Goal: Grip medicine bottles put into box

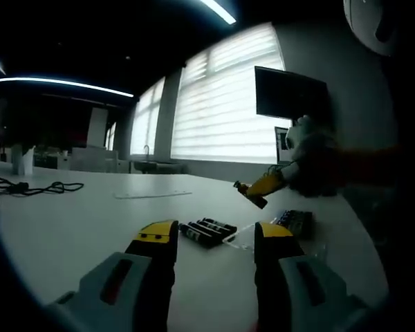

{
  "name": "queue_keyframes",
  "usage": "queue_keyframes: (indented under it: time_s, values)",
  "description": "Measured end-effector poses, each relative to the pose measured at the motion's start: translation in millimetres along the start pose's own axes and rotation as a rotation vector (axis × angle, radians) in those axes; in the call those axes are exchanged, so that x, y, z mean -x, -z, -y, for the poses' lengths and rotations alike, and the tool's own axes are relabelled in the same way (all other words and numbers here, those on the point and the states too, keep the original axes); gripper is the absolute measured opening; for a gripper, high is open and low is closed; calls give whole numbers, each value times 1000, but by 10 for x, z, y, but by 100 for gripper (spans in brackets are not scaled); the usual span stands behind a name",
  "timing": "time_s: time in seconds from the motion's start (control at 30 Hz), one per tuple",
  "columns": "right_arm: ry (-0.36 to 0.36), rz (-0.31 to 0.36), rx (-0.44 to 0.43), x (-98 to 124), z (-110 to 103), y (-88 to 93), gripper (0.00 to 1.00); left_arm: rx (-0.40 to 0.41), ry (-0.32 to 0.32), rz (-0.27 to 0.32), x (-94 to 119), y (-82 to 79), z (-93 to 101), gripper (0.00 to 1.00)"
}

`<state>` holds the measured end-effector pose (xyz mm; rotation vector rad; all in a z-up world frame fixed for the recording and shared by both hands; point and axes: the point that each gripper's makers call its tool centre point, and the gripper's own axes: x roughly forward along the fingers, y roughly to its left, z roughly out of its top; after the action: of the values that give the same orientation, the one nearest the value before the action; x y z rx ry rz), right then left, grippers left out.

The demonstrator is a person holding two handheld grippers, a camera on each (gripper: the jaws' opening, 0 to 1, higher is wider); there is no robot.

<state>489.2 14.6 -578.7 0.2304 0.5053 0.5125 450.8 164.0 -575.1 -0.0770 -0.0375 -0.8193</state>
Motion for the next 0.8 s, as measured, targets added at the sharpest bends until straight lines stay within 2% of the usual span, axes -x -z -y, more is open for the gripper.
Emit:
queue_keyframes:
  time_s: [0.03,0.07,0.1,0.13,0.27,0.37,0.47,0.53,0.6,0.8]
  values:
    - [0,19,20,17,-17,-38,7,0,-1,0,1,1,-3,37]
    - [-9,33,72,28,-46,-68,7,0,-1,-2,0,4,-4,36]
    - [-35,36,160,51,-115,-74,7,0,0,-4,0,8,-1,36]
    - [-43,24,202,70,-140,-56,7,-1,3,-7,-2,13,3,36]
    - [-120,3,237,137,-295,-21,7,-8,5,-15,-10,27,19,35]
    - [-178,-34,324,185,-446,69,7,-11,1,-17,-9,31,12,35]
    - [-271,-76,423,251,-668,203,7,-15,-2,-19,-14,33,17,36]
    - [-296,-83,463,272,-730,240,7,-16,-3,-20,-17,33,19,36]
    - [-352,-124,553,326,-854,356,7,-19,-4,-22,-22,35,23,35]
    - [-379,-189,661,344,-903,490,7,-23,-7,-25,-19,38,20,35]
